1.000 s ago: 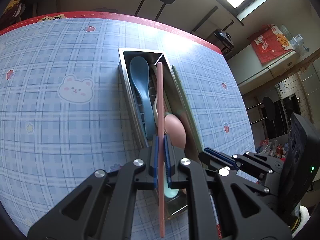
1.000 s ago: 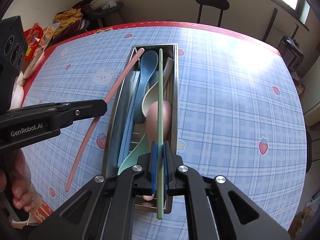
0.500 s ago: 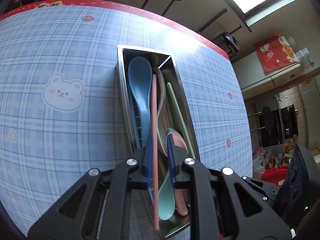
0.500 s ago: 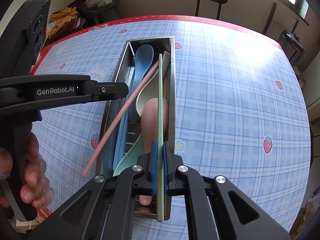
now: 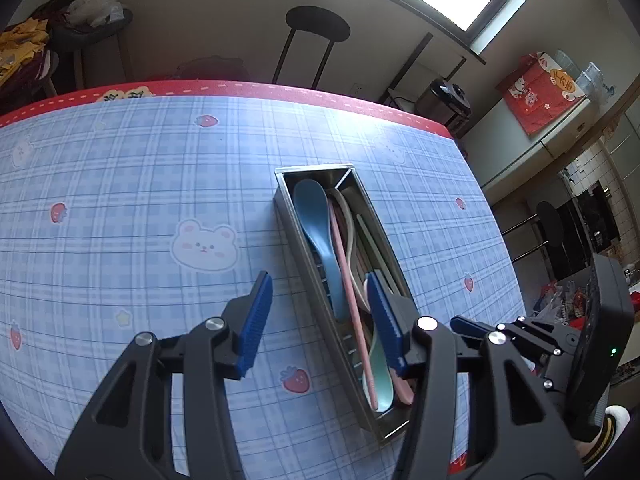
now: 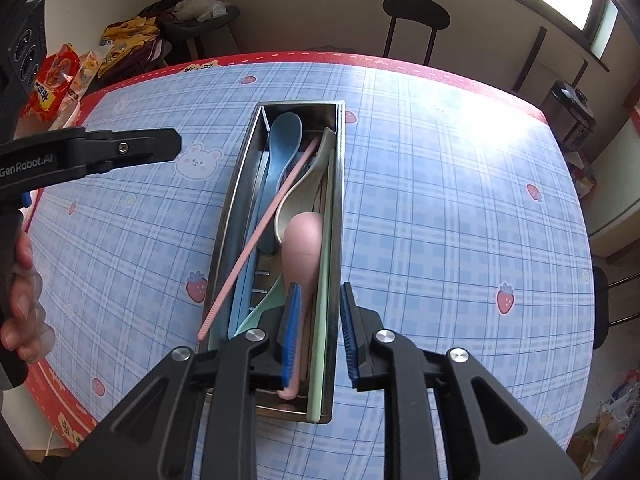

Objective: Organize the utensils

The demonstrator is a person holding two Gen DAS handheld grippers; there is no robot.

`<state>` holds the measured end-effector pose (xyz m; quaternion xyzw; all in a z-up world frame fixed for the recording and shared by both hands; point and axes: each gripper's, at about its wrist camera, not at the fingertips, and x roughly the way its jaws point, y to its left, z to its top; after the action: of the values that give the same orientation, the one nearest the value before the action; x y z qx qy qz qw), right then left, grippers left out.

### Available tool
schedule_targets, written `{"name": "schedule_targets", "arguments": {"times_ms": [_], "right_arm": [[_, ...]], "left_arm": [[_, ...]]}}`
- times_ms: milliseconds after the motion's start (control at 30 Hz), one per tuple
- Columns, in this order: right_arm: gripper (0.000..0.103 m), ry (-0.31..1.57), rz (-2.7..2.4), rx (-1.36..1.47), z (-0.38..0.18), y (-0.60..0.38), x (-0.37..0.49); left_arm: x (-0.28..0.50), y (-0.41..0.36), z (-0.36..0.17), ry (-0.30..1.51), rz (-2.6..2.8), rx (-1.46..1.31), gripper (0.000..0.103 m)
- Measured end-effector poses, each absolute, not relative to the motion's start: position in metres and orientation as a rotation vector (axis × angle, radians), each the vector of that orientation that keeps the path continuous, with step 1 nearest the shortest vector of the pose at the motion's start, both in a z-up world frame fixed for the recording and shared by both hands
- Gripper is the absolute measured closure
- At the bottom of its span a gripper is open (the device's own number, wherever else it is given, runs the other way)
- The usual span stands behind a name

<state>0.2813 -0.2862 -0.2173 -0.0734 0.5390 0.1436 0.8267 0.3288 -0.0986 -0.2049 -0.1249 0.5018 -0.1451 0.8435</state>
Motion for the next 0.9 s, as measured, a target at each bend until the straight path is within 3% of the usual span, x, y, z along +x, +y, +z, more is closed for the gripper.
{"name": "schedule_targets", "arguments": {"times_ms": [133,267,500,700,900], "right_arm": [[0.074,1.130,0.301,-0.154,-0.206,-0.291,0.273],[0.060,1.117,0.304,-0.174,-0.194,-0.293,0.261],[0.035,1.077,0.312,-0.256,-0.170,-0.291,0.236],[0.006,0.982,0.383,-0.278,-0.113,-0.286,0.211],[0.006,0.840,0.390,-0.426,-0.043,-0.272,0.181]], "left_arm": [[0.307,-0.073,-0.187,1.020,-0.291,-0.226,0.039],[0.285,-0.058,-0.168,0.980,-0.278,-0.180,0.022],[0.245,-0.038,-0.138,0.918,-0.268,-0.118,0.007],[0.203,-0.020,-0.103,0.863,-0.253,-0.038,0.006],[0.160,-0.004,-0.061,0.778,-0.193,0.112,0.006]]}}
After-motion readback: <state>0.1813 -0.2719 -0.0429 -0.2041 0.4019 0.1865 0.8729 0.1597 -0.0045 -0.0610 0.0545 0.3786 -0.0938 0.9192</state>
